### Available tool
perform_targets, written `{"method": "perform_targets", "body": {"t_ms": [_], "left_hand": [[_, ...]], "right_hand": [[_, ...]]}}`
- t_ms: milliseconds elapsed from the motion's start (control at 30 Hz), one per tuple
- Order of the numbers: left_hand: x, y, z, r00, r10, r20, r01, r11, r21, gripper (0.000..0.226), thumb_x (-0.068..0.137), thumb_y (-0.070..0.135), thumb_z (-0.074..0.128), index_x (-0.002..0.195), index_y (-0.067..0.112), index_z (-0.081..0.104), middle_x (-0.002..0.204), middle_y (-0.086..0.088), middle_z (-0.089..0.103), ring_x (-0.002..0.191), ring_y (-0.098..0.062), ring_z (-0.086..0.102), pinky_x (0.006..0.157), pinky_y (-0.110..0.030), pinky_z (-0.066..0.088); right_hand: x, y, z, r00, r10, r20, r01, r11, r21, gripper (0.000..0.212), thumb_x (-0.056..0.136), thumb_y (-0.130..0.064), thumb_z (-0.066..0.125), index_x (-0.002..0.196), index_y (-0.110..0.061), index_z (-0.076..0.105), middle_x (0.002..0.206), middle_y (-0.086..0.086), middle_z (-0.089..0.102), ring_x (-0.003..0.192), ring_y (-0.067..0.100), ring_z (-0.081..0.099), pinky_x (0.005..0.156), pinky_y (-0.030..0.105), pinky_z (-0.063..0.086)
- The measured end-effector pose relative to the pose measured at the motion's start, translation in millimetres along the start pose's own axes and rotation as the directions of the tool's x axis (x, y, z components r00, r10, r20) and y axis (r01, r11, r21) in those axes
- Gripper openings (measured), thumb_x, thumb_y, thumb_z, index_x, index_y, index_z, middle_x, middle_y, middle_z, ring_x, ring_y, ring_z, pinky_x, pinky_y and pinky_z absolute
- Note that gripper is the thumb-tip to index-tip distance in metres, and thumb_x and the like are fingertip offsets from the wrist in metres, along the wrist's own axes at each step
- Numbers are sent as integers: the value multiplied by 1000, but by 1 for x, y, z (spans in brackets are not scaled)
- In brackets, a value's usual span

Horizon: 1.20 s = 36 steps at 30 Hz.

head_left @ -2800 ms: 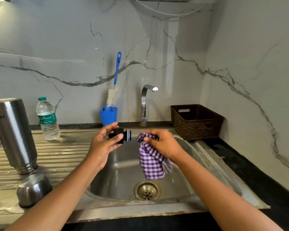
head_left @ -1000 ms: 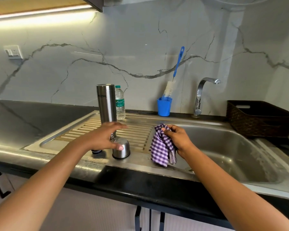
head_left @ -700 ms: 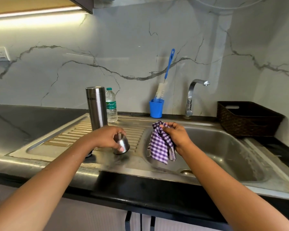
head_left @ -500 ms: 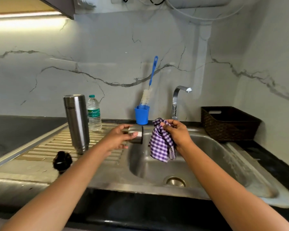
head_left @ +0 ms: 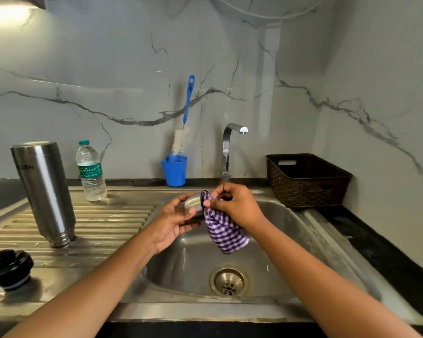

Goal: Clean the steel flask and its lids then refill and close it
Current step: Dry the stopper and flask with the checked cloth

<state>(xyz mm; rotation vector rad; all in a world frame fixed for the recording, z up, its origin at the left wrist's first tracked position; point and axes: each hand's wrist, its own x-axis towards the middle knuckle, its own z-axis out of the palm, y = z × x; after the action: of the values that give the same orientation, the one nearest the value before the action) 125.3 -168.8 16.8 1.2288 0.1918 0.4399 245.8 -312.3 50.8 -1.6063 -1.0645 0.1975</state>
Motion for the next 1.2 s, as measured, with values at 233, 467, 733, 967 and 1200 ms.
{"method": "perform_targets", "body": {"t_ms": [233,467,733,967,1200], "left_hand": [[-1,0,-2,998,58,34,-57,998,-18,98,31,28,98,119,13,58,102,-12,71,87,-22,70,63,-28,58],[-4,7,-6,988,90,129,-92,996,14,91,37,24,97,120,21,61,110,-11,69,99,-24,67,79,-33,57],[-7,8,-7,978,142,150,-137,990,-42,94,40,22,97,124,17,56,106,-12,69,94,-21,68,76,-32,58],[-6,13,-12,975,201,93,-192,976,-102,94,37,25,97,122,20,58,98,-8,71,87,-17,70,74,-29,58],[-5,6,-11,973,155,168,-152,988,-33,90,40,16,96,121,22,58,113,-8,64,97,-19,65,81,-30,57]], "right_hand": [[-11,-10,-8,912,17,410,142,924,-355,62,78,-38,73,133,-26,48,126,-5,43,118,13,40,103,29,33],[-13,-17,-16,976,-92,196,140,958,-252,51,79,-11,72,122,-25,48,106,-9,58,93,11,59,69,12,48],[-16,-9,5,885,-459,82,423,718,-553,37,77,-18,75,113,-13,68,110,-1,60,98,16,60,81,24,47],[-20,-3,7,870,-324,371,485,701,-523,84,78,-35,73,147,-20,28,146,1,37,130,16,33,108,26,27],[-21,-6,15,921,-315,229,389,743,-544,50,78,-2,63,126,-10,56,126,6,59,108,26,52,92,26,37]]}}
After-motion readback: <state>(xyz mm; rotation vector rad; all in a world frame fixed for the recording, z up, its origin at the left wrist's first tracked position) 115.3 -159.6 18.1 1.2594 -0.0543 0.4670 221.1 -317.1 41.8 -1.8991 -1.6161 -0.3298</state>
